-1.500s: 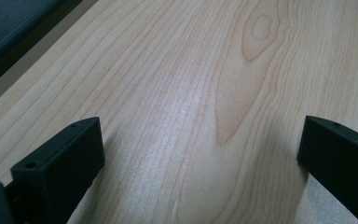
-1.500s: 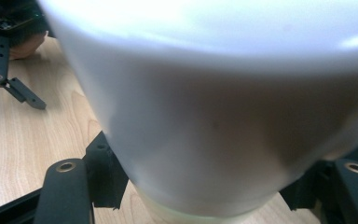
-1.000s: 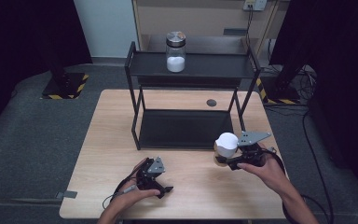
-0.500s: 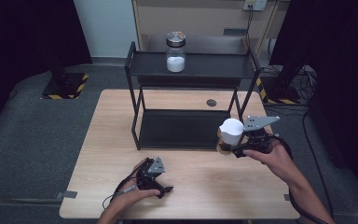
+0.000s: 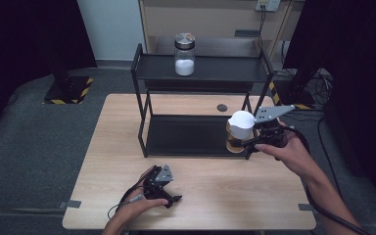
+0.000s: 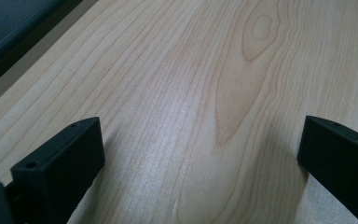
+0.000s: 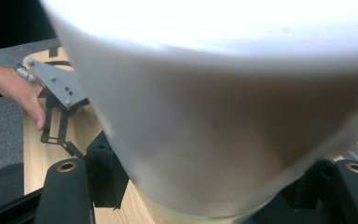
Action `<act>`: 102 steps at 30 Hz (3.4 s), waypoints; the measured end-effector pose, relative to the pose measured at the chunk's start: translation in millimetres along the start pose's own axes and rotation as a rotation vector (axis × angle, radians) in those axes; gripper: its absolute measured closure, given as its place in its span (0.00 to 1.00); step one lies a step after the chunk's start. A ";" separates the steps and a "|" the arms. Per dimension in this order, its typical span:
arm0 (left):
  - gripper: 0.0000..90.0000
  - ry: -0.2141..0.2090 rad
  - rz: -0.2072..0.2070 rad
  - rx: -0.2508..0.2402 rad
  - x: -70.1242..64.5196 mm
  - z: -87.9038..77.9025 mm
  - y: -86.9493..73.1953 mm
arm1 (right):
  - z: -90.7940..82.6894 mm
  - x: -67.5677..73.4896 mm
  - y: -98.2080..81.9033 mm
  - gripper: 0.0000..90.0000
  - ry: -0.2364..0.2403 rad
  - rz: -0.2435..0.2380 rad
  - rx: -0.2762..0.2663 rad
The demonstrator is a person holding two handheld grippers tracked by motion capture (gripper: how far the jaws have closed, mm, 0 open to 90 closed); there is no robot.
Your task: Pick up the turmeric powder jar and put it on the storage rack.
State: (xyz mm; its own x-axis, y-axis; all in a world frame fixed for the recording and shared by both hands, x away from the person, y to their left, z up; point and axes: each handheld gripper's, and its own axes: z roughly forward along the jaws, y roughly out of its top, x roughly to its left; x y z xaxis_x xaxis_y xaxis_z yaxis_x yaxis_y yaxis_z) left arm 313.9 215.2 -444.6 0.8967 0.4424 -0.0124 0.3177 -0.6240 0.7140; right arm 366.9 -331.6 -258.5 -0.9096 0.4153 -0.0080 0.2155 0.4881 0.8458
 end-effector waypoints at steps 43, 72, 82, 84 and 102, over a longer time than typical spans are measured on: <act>0.00 0.000 -0.003 -0.002 -0.2 0.2 -0.3 | -33.1 -23.1 85.9 0.35 -0.032 -0.005 -0.021; 0.00 -0.002 -0.008 -0.003 -0.1 0.3 -0.5 | -33.0 -39.6 139.7 0.35 -0.090 -0.010 -0.039; 0.00 0.000 -0.002 0.000 -0.2 0.0 0.1 | -24.2 -51.3 159.9 0.35 -0.112 -0.006 -0.050; 0.00 0.000 -0.002 0.000 -0.2 0.0 0.0 | -21.7 -54.1 163.8 0.35 -0.120 -0.003 -0.052; 0.00 0.000 -0.002 -0.001 -0.2 0.1 -0.2 | 12.6 -81.1 182.9 0.35 -0.163 0.039 -0.037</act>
State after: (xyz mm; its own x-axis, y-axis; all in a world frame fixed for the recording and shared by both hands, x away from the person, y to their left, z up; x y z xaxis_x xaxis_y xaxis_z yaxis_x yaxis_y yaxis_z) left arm 313.6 215.2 -444.8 0.8959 0.4440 -0.0135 0.3191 -0.6223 0.7148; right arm 484.5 -266.3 -109.9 -0.8303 0.5543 -0.0584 0.2339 0.4417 0.8661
